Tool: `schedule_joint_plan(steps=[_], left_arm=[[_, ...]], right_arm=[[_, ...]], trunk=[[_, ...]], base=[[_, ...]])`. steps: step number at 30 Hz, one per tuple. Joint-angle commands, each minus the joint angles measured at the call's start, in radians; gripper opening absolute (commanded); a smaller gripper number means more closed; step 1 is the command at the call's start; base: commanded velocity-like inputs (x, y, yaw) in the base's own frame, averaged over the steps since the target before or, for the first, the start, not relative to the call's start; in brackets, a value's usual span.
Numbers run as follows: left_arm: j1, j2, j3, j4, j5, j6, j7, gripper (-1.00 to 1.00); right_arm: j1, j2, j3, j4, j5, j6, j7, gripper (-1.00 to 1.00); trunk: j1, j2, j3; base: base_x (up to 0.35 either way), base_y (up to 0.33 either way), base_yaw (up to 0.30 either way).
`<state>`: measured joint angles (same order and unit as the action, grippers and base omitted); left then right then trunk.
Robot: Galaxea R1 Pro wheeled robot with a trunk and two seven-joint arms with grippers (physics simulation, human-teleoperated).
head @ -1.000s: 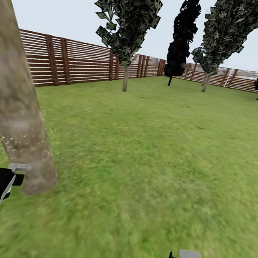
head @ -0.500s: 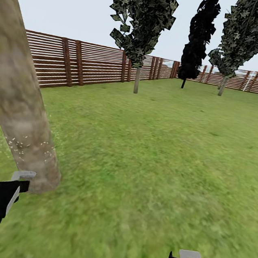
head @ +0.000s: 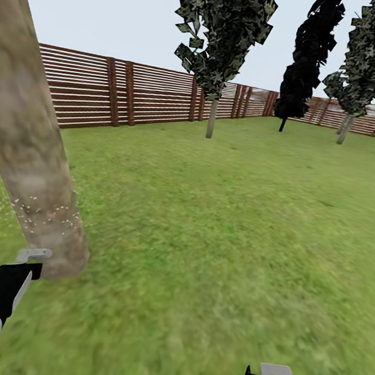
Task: In the garden, pick up the pesticide atomizer on the floor and spray pesticide onto both trees until each tree trunk is fully covered.
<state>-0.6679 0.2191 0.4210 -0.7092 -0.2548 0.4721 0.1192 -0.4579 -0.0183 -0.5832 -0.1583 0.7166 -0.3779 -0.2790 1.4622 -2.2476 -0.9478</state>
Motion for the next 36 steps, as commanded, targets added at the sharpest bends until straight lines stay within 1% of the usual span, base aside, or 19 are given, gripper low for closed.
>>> schedule_joint_plan(steps=[1,3,4,9,13,17,23,30,34,36], left_arm=[[-0.001,-0.001,0.001,-0.001,-0.003,0.005,0.003,-1.00],[-0.001,-0.003,0.001,-0.001,-0.003,0.005,0.003,-1.00],[-0.001,-0.009,0.001,-0.001,-0.003,0.005,0.003,-1.00],[-0.001,-0.023,0.001,-0.001,-0.003,0.004,0.005,-1.00],[-0.001,-0.024,0.001,-0.001,-0.003,0.003,0.005,-1.00],[-0.001,-0.035,0.001,-0.001,-0.004,0.003,0.005,-1.00],[-0.001,-0.035,0.002,-0.003,-0.004,0.003,0.005,-1.00],[-0.001,-0.035,0.002,-0.001,-0.003,0.003,0.005,-1.00],[-0.001,-0.034,0.003,-0.010,-0.004,0.005,-0.002,-1.00],[-0.008,-0.036,-0.006,-0.019,-0.005,0.008,-0.001,-1.00]], right_arm=[[-0.001,0.000,-0.007,0.002,0.011,-0.004,-0.003,1.00],[-0.001,0.000,-0.008,0.002,0.011,-0.004,-0.003,1.00],[-0.001,0.000,-0.007,0.002,0.011,-0.004,-0.003,1.00],[-0.001,0.000,-0.008,0.002,0.011,-0.004,-0.003,1.00],[-0.001,0.000,-0.008,0.002,0.011,-0.004,-0.003,1.00],[-0.001,0.000,-0.008,0.002,0.011,-0.004,-0.003,1.00],[-0.001,0.000,-0.007,0.002,0.011,-0.004,-0.003,1.00],[-0.001,0.000,-0.008,0.002,0.011,-0.004,-0.003,1.00],[-0.001,0.000,-0.009,0.000,0.011,-0.004,-0.004,1.00],[-0.001,0.000,-0.009,0.000,0.011,-0.004,-0.005,1.00]], trunk=[[0.000,0.000,-0.001],[0.000,0.000,-0.001],[0.000,0.000,-0.001],[0.000,0.000,-0.001],[0.000,0.000,-0.001],[0.000,0.000,-0.001],[0.000,0.000,-0.001],[0.000,0.000,-0.001],[0.000,0.000,-0.001],[0.000,0.000,-0.001]], base=[[0.075,-0.272,0.278],[0.131,-0.260,0.278],[0.179,-0.239,0.199],[0.195,-0.232,0.035],[0.181,-0.231,0.001],[0.129,-0.247,0.191],[0.039,-0.267,0.275],[0.192,-0.226,0.276],[0.152,-0.071,0.235],[0.008,-0.003,0.033]])
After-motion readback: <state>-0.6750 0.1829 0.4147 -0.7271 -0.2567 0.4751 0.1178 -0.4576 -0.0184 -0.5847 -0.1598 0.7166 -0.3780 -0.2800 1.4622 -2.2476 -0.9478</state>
